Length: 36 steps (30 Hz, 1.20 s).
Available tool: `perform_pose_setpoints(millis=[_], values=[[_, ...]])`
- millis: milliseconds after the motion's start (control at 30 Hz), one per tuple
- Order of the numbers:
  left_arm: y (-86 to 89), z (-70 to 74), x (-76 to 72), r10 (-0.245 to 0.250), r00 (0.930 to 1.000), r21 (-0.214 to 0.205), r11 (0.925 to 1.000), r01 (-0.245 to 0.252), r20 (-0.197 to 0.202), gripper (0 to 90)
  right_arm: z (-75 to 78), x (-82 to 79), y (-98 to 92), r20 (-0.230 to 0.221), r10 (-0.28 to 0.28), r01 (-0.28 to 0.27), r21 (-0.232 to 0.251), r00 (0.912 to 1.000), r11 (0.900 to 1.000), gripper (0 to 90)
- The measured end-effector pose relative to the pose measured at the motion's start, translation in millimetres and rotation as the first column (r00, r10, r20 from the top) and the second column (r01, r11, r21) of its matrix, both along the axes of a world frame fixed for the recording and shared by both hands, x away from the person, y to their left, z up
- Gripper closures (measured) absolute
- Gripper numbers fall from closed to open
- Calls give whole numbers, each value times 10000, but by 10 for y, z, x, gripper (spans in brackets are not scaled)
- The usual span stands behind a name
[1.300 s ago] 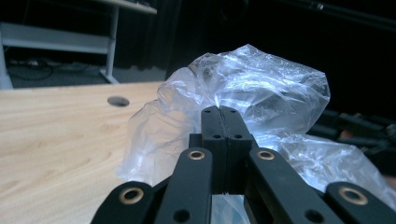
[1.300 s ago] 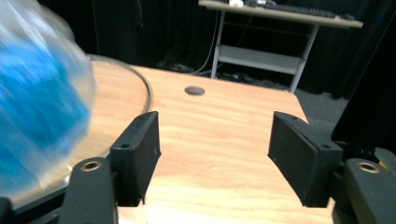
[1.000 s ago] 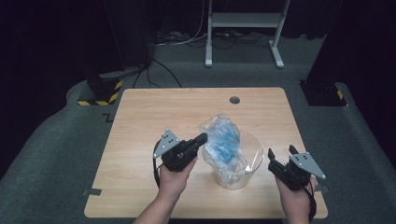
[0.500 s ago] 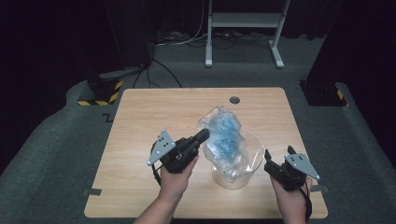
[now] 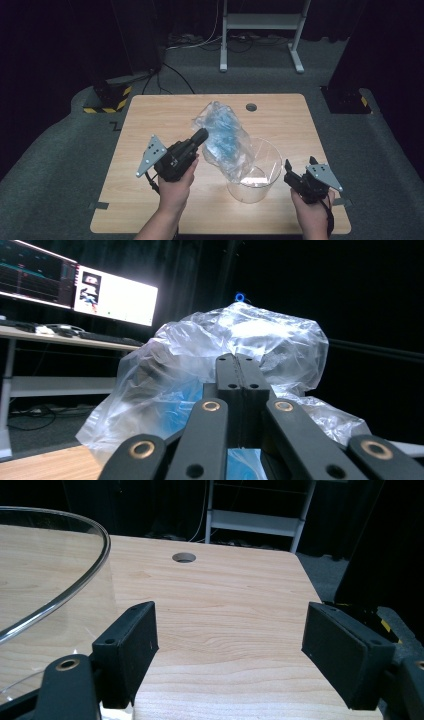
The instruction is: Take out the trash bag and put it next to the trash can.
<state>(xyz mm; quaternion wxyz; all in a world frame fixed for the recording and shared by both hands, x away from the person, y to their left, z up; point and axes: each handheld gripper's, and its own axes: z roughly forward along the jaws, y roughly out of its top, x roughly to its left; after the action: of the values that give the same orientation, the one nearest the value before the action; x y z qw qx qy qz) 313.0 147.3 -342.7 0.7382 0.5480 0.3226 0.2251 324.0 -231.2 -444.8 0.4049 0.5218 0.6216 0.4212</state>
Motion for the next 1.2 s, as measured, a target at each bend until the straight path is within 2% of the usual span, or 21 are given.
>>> perform_pose_setpoints(millis=[333, 633, 867, 1200], values=[[235, -19, 23, 593, 9980, -234, 9979, -598, -235, 897, -44, 33, 10, -195, -24, 23, -78, 9998, 10000, 221], [443, -88, 62, 1076, 9924, -432, 9930, -1103, -592, 897, -107, 107, 39, -510, 9, -11, -33, 9987, 10000, 220], [594, -92, 46, 1528, 9864, -386, 9871, -1552, -598, 897, -107, 122, 92, -466, 154, -160, -106, 9988, 9998, 225], [712, -115, 58, 2029, 9768, -169, 9787, -2045, -682, 897, -107, 123, 65, -497, 138, -141, -55, 9987, 9999, 220]])
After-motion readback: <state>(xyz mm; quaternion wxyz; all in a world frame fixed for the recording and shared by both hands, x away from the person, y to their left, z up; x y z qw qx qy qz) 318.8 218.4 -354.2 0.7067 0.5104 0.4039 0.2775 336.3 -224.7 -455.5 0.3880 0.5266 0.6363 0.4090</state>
